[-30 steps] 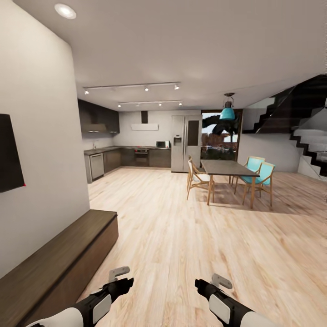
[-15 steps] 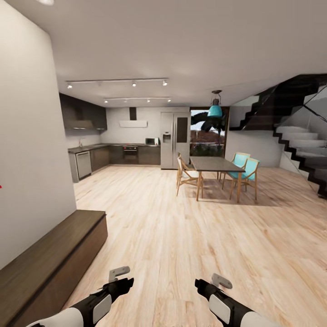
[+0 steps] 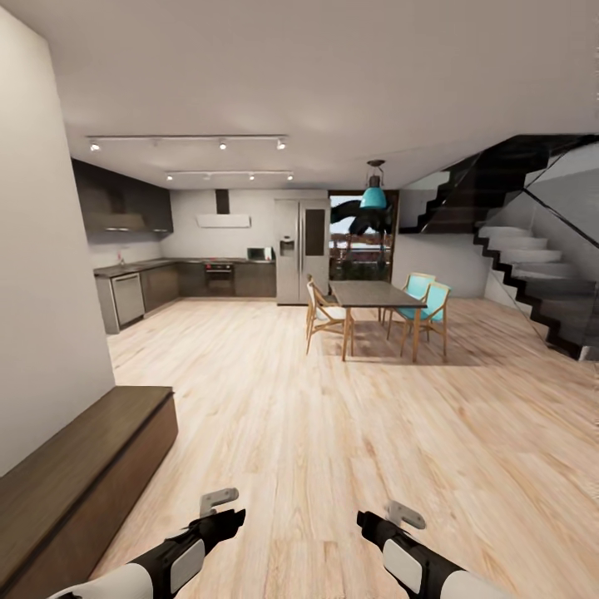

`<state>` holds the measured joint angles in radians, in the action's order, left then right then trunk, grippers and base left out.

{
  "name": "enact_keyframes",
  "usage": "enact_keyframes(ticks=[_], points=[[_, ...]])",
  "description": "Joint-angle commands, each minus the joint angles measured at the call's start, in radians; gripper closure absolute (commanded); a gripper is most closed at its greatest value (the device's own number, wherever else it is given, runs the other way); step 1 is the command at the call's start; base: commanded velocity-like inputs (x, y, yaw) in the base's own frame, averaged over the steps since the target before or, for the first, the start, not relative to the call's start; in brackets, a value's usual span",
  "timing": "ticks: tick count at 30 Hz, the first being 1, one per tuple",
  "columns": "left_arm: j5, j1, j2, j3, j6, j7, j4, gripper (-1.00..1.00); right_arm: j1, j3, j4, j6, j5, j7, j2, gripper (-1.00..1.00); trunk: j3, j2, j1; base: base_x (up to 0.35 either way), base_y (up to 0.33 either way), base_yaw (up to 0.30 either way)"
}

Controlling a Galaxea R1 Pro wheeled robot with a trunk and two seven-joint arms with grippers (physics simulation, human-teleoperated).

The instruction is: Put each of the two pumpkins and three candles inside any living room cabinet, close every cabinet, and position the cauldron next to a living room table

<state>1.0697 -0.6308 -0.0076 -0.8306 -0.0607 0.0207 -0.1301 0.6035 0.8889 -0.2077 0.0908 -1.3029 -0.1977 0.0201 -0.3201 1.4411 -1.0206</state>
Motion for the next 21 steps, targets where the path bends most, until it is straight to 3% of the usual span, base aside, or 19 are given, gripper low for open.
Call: enact_keyframes(ticks=[1, 8, 14, 21], points=[[0.01, -0.001, 0.0, -0.009, -0.003, 0.003, 0.001, -1.0, 0.001, 0.009, -0.001, 0.004, -0.01, -0.005, 0.0, -1.0, -0.003, 0.001, 0.0, 0.0, 0.0, -0.138], [0.01, -0.001, -0.004, -0.009, -0.001, 0.001, 0.001, -1.0, 0.001, 0.009, -0.001, -0.002, -0.01, -0.006, 0.0, -1.0, -0.014, 0.001, 0.0, 0.0, 0.0, -0.097], [0.009, -0.001, -0.01, -0.009, -0.001, 0.001, 0.001, -1.0, 0.001, 0.009, -0.001, -0.069, -0.009, -0.006, 0.001, -1.0, -0.024, 0.001, 0.0, 0.0, 0.0, -0.013], [0.009, -0.001, -0.012, -0.009, 0.0, 0.001, 0.002, -1.0, 0.001, 0.009, 0.0, -0.08, -0.009, -0.007, 0.0, -1.0, -0.035, 0.001, 0.0, 0.0, 0.0, 0.0]])
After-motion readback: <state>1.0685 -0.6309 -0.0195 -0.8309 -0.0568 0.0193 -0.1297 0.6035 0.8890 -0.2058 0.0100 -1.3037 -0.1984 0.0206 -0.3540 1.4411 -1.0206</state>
